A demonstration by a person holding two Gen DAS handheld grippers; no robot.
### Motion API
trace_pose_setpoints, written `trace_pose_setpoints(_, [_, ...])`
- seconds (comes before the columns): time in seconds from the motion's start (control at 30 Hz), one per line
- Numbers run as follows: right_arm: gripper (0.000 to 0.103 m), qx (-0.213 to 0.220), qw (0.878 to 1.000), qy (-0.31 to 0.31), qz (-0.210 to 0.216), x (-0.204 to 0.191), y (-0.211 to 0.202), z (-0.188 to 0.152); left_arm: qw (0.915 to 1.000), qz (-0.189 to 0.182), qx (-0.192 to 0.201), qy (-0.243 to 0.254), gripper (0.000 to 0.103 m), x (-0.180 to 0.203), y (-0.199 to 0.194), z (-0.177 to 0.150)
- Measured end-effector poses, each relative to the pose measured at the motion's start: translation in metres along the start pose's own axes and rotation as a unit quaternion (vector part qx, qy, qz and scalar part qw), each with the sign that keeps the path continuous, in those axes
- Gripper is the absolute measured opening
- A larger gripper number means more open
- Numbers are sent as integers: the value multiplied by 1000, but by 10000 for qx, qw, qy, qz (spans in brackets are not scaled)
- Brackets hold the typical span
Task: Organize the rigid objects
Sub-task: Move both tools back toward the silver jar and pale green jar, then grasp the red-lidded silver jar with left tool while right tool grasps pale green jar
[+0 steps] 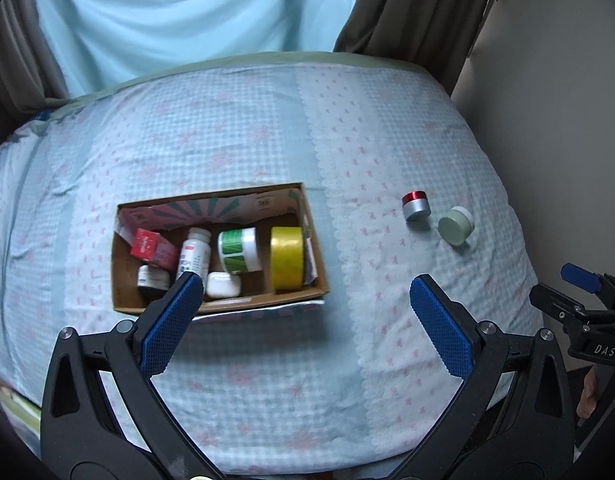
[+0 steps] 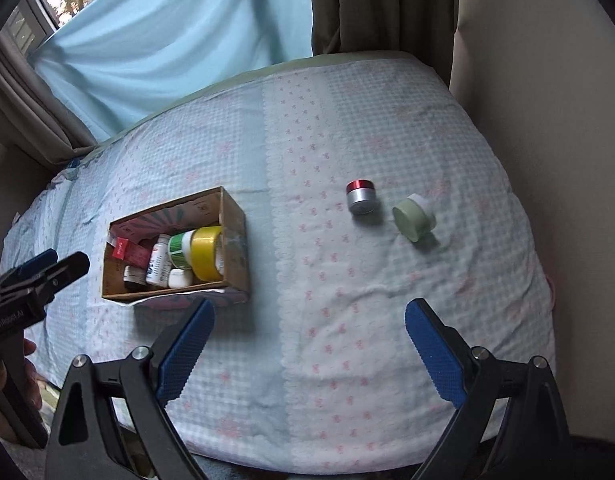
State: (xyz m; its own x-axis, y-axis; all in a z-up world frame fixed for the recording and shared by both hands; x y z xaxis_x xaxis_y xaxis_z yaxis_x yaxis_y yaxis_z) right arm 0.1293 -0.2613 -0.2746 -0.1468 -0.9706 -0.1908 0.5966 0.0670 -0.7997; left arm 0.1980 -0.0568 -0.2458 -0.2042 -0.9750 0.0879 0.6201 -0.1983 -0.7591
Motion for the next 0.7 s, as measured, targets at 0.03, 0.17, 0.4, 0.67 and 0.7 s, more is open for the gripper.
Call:
trace_pose_setpoints(0.03, [95,0,9999,-124,38,13,3,4,10000,-14,-27,-10,103,13,7,2])
trace_pose_setpoints(0.17, [95,-48,9983,-585,63,60,22,22,9992,14,-342,189,103,63,46,9])
trace_pose_setpoints(0.4, [95,-174,9922,-1237,60,111,66,45,9941,-222,-1060,34,103,114,131,14])
trace_pose_setpoints(0.67, [95,-531,9822,-1796,129,127,109,48,9846,-301,-1709,-218,103,158,211,19])
trace_pose_setpoints(0.7, [95,-591,9801,-1889,128,127,115,48,9825,-317,-1817,-243,103,163,222,19])
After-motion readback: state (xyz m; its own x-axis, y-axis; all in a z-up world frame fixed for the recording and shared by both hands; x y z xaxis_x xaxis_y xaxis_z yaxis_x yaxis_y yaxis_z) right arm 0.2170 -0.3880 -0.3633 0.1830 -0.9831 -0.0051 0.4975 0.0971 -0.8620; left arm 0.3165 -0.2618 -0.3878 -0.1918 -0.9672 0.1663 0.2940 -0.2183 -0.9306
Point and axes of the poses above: each gripper's, at about its wrist camera, not at the fingertips, and y roughly the way its jaws point, x to its right, z to its top, the point moved 3 cm from there along y, roughly the way its jaws point, and after that the axes turned 13 degrees about x, right-handed, at the moved point
